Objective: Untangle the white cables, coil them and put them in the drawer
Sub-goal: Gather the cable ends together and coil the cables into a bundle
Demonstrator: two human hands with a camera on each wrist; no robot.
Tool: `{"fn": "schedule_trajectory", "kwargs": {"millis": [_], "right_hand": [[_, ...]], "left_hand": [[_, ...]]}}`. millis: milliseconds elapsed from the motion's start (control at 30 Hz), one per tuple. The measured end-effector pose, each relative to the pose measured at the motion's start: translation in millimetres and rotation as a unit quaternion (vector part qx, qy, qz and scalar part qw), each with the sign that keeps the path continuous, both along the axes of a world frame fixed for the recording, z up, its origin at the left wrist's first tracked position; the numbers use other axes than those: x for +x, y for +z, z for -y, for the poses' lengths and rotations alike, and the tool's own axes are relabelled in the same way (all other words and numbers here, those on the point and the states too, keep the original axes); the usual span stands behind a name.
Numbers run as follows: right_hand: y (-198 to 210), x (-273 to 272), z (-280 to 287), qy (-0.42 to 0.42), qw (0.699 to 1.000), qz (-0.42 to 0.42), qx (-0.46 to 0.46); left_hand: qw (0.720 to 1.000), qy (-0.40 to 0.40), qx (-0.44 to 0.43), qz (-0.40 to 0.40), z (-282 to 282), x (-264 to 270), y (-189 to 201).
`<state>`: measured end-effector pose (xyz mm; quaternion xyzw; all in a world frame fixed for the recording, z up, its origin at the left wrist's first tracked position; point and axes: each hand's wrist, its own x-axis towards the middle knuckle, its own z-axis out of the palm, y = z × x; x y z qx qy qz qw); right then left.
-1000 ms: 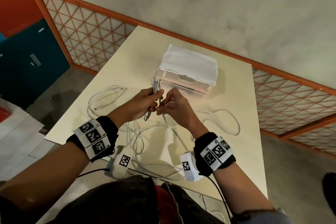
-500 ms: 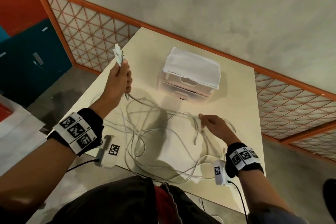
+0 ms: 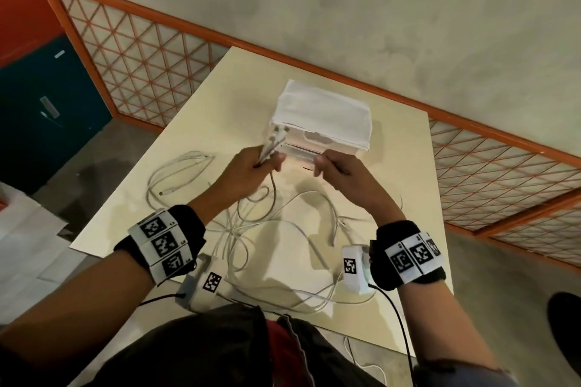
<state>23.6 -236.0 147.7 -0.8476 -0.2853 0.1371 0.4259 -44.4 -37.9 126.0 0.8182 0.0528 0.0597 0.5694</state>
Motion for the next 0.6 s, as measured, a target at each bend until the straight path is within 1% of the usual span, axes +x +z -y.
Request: {"fn": "schedule_trajectory", "kwargs": {"millis": [67, 133, 167, 233, 300, 400, 433, 467, 500, 533, 600], "right_hand": [[-10, 6, 22, -0.044, 0.998, 0.001, -0.038], [-23, 11, 45, -0.103, 0.992, -0.008, -0.078], [-28, 13, 55, -0.128, 0.988, -0.022, -0.078], [-34, 13, 68, -0.159, 0.984, -0.056, -0.055], [-35, 10, 73, -0.171, 0.982, -0.073, -0.041], [-40, 7, 78, -0.155, 0.984, -0.051, -0.077], [-43, 5, 80, -0.141, 0.984, -0.06, -0.093], [-46, 3, 82, -0.123, 0.983, -0.079, -0.113], [-52, 2, 84, -0.102, 0.979, -0.105, -0.142], [-58, -2, 84, -0.078, 0.973, -0.131, -0.176], [-72, -10, 84, -0.033, 0.952, -0.18, -0.245]], "left_hand": [[0.994, 0.103, -0.002, 0.032, -13, 2, -2], [0.976, 0.21, -0.009, 0.058, -29, 2, -5], [0.966, 0.247, -0.01, 0.069, -36, 2, -6], [0.953, 0.292, -0.007, 0.076, -45, 0, -9], [0.943, 0.325, -0.023, 0.071, -51, -1, -14], [0.915, 0.388, -0.105, 0.04, -59, -2, -19], [0.907, 0.401, -0.127, 0.034, -61, -3, -18], [0.904, 0.405, -0.133, 0.025, -63, -3, -17], [0.911, 0.396, -0.119, 0.001, -64, -5, -16], [0.924, 0.371, -0.086, -0.041, -65, -7, -15], [0.953, 0.268, 0.013, -0.141, -67, -10, -17]]}}
